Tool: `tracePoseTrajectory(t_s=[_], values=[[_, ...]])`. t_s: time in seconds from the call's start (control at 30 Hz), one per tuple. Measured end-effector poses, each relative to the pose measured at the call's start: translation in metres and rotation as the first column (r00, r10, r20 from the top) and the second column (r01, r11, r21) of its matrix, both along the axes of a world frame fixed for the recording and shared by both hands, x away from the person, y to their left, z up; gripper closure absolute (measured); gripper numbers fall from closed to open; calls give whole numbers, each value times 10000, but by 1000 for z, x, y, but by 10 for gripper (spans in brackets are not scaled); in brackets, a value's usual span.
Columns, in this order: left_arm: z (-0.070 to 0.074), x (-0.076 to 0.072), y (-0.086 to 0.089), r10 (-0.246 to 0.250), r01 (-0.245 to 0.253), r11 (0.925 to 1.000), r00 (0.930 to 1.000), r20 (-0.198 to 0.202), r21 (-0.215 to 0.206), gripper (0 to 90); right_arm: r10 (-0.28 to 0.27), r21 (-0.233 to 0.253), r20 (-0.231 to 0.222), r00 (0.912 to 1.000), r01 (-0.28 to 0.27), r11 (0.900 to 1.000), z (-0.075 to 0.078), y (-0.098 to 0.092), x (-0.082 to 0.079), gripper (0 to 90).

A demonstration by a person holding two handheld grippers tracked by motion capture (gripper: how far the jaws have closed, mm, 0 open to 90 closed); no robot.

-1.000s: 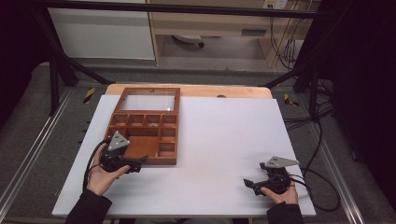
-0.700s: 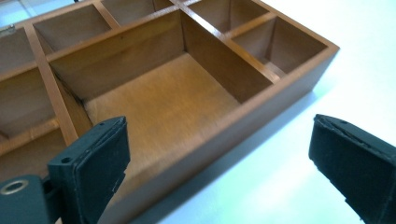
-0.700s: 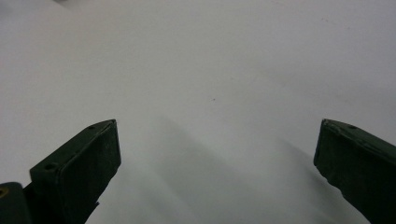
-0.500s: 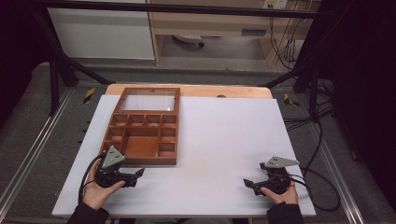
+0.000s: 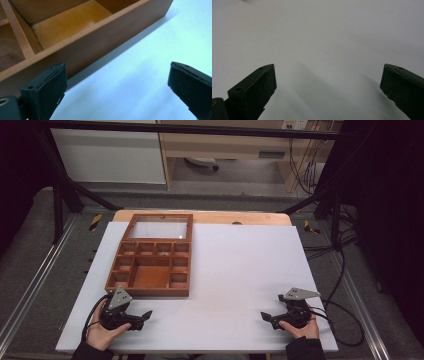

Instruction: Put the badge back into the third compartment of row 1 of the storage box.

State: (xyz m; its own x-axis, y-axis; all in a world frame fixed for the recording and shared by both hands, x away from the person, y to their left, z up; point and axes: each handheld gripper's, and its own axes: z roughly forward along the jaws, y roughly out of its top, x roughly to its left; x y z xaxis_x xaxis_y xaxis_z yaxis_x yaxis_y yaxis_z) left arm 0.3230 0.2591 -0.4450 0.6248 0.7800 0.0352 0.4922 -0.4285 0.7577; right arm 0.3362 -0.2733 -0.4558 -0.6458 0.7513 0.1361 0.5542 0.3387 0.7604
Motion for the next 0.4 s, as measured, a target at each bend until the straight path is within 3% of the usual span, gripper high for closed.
tracePoseTrajectory(t_s=[0.4], values=[[-5,0,6,154,-152,9998,9998,-160,128,13,-18,-6,-94,10000,18,10000,-1,1,0,6]])
